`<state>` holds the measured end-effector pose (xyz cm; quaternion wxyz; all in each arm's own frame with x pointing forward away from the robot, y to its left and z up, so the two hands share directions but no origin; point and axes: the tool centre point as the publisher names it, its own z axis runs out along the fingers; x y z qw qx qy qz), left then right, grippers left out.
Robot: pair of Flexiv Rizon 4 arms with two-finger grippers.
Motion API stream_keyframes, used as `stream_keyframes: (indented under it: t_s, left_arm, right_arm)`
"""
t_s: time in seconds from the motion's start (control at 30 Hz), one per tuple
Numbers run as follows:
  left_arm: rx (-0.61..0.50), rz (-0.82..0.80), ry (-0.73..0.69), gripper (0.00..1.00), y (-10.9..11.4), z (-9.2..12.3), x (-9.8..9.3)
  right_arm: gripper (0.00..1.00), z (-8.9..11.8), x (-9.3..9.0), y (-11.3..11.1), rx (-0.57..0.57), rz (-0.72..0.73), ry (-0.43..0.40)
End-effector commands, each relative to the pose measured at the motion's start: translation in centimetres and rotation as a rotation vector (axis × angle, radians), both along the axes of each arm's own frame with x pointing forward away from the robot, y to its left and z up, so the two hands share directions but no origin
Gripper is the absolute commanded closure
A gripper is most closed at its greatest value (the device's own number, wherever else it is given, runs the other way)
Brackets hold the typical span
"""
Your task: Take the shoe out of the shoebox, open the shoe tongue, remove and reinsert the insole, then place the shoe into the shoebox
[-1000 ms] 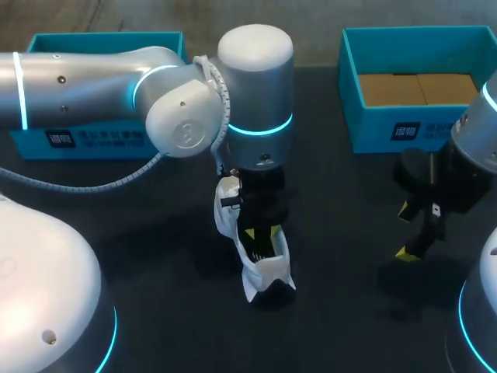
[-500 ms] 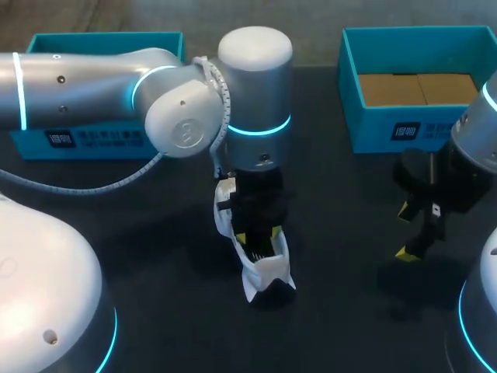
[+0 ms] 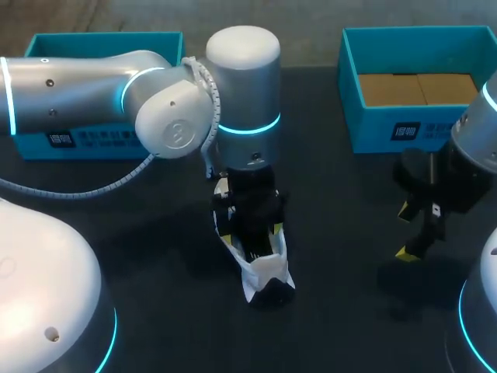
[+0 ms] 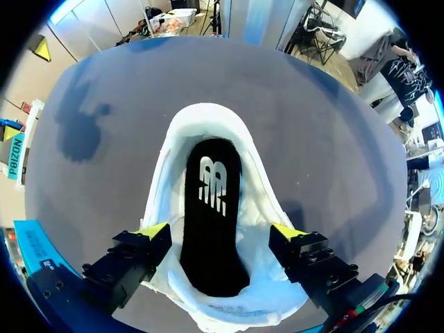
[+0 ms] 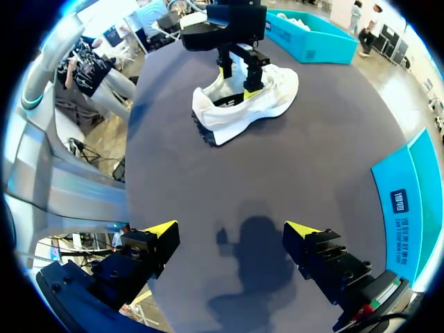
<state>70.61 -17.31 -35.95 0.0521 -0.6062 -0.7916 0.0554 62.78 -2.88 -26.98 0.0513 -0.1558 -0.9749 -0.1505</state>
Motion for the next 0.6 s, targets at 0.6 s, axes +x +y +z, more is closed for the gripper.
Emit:
stream_keyframes:
  t_s: [0.6]
  left_arm:
    - [-0.061,-0.029,0.01,0.0,-0.7,0.1,-1.1]
  right_arm:
    - [0.0,0.0,-0.2,0.0,-0.001,-0.002,-0.003]
